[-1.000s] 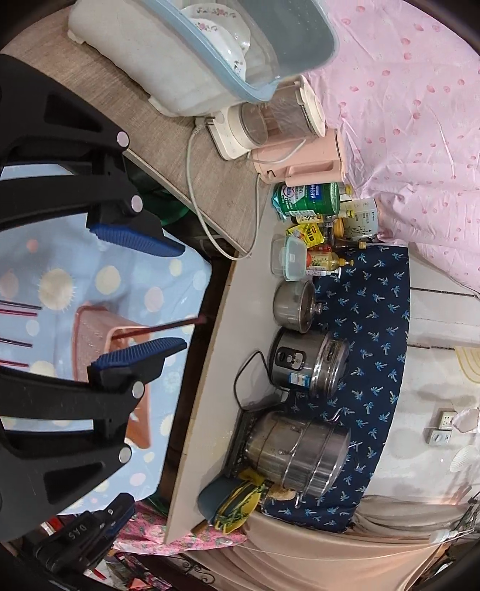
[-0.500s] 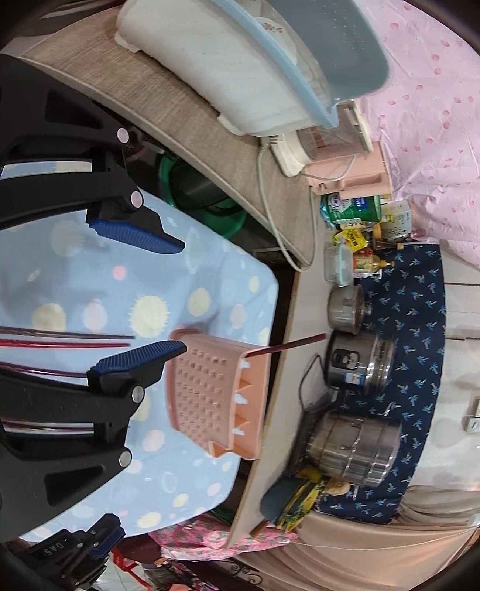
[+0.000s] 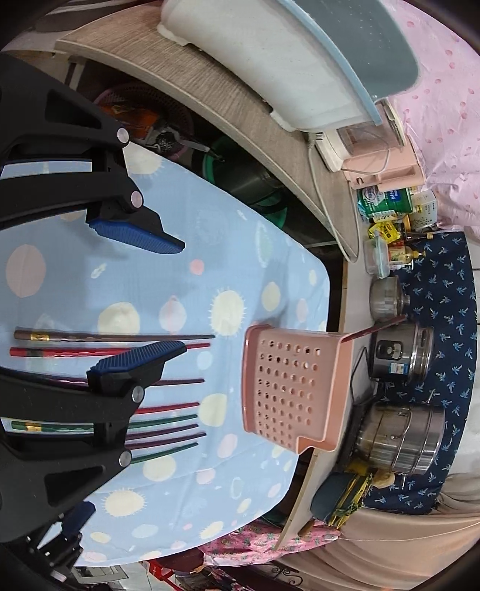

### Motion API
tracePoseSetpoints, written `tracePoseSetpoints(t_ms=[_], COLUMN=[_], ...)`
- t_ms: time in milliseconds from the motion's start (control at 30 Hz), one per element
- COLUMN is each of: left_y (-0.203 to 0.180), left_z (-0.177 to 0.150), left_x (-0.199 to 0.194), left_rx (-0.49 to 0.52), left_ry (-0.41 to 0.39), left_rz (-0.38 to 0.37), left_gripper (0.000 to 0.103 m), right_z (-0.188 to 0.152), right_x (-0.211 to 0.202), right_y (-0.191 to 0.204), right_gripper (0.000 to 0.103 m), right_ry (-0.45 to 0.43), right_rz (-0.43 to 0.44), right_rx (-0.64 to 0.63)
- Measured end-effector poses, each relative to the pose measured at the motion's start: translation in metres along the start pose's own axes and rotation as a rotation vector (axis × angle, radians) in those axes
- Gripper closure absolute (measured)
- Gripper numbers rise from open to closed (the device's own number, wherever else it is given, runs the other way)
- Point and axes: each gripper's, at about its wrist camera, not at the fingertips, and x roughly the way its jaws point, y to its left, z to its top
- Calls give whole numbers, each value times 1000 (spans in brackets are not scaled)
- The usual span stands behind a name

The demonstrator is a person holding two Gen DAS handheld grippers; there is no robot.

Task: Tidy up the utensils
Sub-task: 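Lower the right tool and grasp the green chopstick with gold band, then grasp a brown chopstick with the left tool while the right tool holds the green one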

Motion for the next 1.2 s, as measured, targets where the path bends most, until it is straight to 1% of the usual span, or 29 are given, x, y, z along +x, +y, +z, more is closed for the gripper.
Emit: tracePoseSetpoints(t_ms=[133,333,500,600,633,700,767,833,1100,1200], left_y=[2,8,13,15,15,14,12,9,0,-5], left_z=[-18,-47,-66,-75,-78,-83,-87,-92,-104,-107], left_x=[1,2,4,4,4,4,6,7,17,19], left_rx=[-18,-49,-75,-84,-84,-79,-70,-60,0,24], left_ry=[19,69,105,117,120,124,130,138,151,156], left_rz=[16,30,31,33,32,33,29,24,3,-17], left_gripper=[56,56,55,54,53,50,50,49,49,49], right_z=[-17,-30,-36,-39,-39,-39,-39,-38,-39,-40], right_x=[8,14,18,18,18,18,18,19,19,19], right_y=[2,-1,-3,-2,-2,-3,-4,-6,-7,-7], right_gripper=[78,78,82,85,86,88,93,95,96,96], right_ry=[25,52,66,67,67,66,66,66,62,57], right_rz=[-8,15,20,19,19,19,16,15,10,10], right_rx=[-36,-45,-61,-76,-80,-80,-78,-76,-57,-44])
